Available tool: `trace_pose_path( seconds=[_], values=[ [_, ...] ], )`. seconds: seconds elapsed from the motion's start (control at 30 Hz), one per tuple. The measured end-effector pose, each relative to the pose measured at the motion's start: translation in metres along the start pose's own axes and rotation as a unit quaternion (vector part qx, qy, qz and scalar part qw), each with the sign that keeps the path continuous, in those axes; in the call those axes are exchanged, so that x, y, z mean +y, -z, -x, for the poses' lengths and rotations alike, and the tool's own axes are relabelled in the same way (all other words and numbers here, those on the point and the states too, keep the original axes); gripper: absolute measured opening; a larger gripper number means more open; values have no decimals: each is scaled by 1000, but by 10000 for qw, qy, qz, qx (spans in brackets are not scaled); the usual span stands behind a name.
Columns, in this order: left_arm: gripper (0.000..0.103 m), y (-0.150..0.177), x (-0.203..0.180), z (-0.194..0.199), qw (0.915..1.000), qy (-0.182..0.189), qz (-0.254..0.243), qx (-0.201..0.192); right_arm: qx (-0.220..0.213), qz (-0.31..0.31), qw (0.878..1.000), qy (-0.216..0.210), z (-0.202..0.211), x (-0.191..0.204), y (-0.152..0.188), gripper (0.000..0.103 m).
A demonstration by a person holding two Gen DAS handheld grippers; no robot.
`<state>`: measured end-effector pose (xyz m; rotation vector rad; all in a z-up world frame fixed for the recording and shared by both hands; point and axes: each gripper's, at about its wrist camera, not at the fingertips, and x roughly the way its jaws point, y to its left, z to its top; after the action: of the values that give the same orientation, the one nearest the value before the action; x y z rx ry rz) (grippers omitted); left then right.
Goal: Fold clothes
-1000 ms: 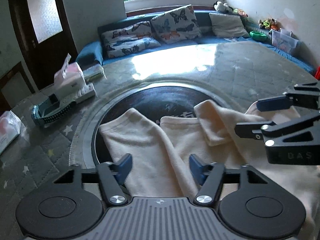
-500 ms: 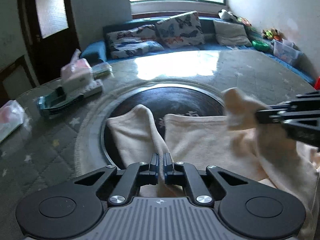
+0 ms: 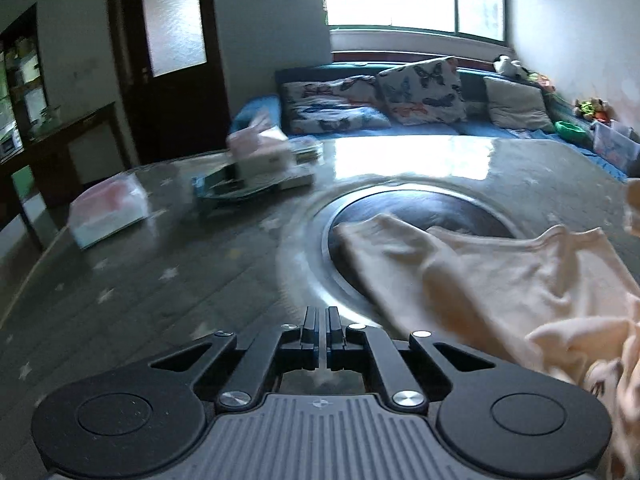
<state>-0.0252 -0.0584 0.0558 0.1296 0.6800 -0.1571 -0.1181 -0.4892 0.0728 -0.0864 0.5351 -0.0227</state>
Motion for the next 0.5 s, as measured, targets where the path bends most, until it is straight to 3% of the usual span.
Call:
trace_pose_path(
  seconds=[0.2, 0.33, 0.37, 0.4, 0.47, 0.5],
  values=[
    [6, 7, -2, 5, 9999, 70, -69, 105, 23, -227, 9989, 412, 28, -21, 27, 7],
    [11, -1, -14, 3, 9995, 291, -69, 76, 274, -194, 9970, 696, 38, -26, 50, 7],
    [19, -3, -19, 2, 9993, 350, -92, 61, 345, -202, 9965, 737, 39, -28, 54, 7],
    [33, -5, -24, 2, 9991, 407, -117, 48, 430, -220, 9957, 794, 39, -29, 59, 8],
    [47, -11, -38, -2, 9986, 440, -285, -16, 571, -251, 9942, 878, 41, -32, 68, 9],
    [49, -14, -45, -4, 9983, 455, -373, -49, 586, -264, 9938, 905, 42, -33, 70, 12]
  ],
)
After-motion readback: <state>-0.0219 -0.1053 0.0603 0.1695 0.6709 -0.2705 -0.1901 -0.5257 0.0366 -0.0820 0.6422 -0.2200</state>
